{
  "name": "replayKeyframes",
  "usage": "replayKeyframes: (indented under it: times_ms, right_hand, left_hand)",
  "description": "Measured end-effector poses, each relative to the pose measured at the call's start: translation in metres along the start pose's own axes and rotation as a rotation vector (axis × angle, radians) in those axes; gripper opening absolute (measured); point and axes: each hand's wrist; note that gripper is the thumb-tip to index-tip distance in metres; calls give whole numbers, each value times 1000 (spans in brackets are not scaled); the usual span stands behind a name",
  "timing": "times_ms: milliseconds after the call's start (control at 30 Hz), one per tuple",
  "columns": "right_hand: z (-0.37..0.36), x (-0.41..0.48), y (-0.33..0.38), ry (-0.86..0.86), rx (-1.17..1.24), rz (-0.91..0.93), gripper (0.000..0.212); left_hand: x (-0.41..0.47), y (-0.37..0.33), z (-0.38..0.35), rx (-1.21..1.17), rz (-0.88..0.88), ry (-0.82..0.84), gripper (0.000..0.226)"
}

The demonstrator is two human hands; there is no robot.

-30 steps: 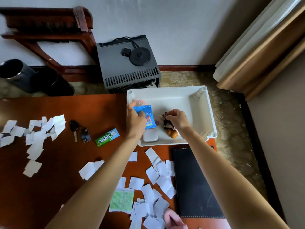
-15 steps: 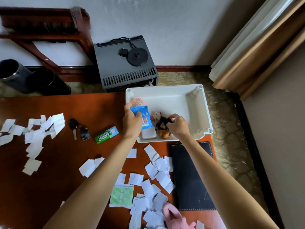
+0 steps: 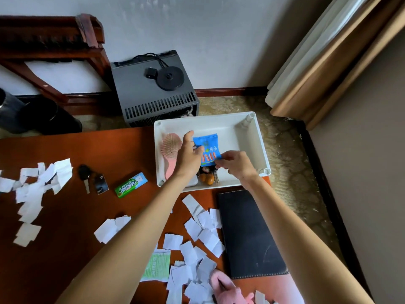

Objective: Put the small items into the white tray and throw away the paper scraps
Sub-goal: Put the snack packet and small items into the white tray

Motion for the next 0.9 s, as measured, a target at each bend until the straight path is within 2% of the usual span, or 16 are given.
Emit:
replayKeyframes:
  times_ms: [200, 300, 567, 733, 900]
  right_hand:
    - [22, 6, -29, -219, -287, -171, 19]
    - [19, -3, -31, -294, -427, -182, 24]
    - [11, -6, -22, -183, -589, -177, 28]
    - [6, -8, -15, -170, -819, -56, 42]
    - [3, 1, -24, -82, -886, 56, 53]
  left_hand:
    - [1, 10, -24, 89, 64, 127, 49]
    - [-4, 12, -34, 119, 64, 145, 44]
    - [-10, 17, -31, 204, 32, 64, 39]
    - [-10, 19, -25, 233, 36, 41, 40]
    - [-10, 21, -22, 248, 43, 32, 41]
Point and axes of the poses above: each hand's wrist, its own x-axis towards the middle knuckle, its own z-axis out of the back of the hand, y = z × x, and after that the axes turned 1 degree about -z, right-handed
